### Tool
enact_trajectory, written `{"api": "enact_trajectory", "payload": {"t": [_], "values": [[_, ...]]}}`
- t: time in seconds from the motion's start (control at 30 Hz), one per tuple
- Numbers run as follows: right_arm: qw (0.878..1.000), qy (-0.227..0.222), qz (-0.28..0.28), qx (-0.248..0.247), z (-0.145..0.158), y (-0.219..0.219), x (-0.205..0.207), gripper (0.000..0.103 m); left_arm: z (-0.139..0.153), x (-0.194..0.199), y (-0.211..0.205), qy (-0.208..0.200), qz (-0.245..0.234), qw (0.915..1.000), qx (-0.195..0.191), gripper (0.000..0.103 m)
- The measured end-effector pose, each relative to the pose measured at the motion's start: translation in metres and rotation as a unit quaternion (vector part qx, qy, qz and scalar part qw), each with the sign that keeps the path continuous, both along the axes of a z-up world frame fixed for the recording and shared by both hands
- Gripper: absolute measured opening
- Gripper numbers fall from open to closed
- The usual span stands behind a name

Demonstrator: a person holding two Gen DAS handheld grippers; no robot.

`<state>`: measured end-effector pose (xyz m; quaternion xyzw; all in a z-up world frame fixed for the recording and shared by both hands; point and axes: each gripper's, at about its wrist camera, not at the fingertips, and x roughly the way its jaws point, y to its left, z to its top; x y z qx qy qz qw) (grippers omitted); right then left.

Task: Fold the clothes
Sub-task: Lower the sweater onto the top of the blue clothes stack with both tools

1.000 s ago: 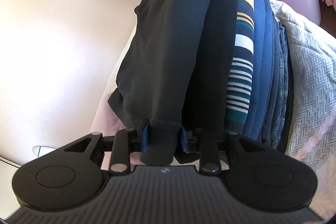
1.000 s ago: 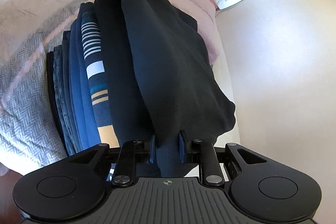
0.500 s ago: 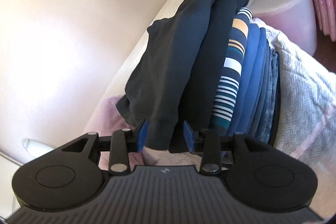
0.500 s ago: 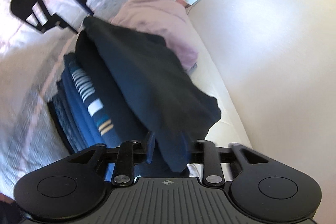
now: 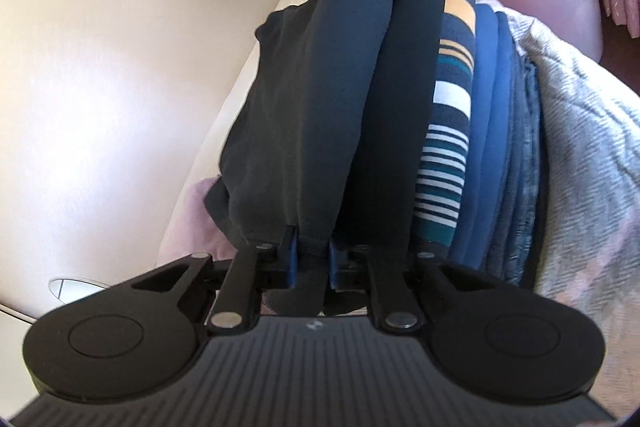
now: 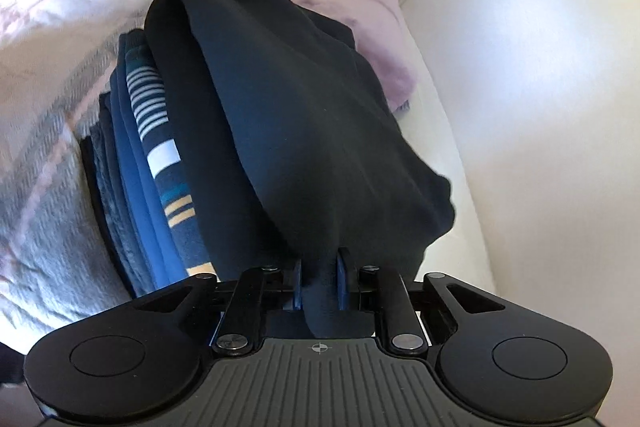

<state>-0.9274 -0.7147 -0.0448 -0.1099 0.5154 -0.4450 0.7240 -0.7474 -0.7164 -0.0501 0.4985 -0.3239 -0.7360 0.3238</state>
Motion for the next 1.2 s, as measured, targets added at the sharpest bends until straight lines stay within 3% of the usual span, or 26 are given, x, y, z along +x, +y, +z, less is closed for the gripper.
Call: {"api": "enact_trajectory", "payload": {"t": [0.2, 0.57, 0.87, 1.1, 1.2], "values": [[1.0, -0.015, 0.0, 0.009, -0.01, 0.04, -0.001, 0.014, -0.016, 0.003, 0.022, 0.006, -0.002, 1.0, 0.007, 0.01], [1.0, -0.013, -0.01, 0.015, -0.02, 0.049, -0.001, 0.014, -0.018, 0.006, 0.032, 0.003, 0.001, 1.0, 0.006, 0.01], [1.0, -0.005, -0.009, -0.004, 0.003, 0.029, -0.002, 0.014, -0.005, 0.005, 0.019, 0.008, 0.009, 0.9999, 0.011, 0.016], [1.0, -0.016, -0.019, -0.016, 0.012, 0.035, -0.004, 0.02, 0.004, 0.01, 0.019, 0.037, 0.021, 0.9988, 0.024, 0.023], [0.999, -0.032, -0.033, -0.023, 0.017, 0.043, -0.003, 0.027, 0.01, 0.011, 0.021, 0.054, 0.025, 0.9979, 0.027, 0.025]]}}
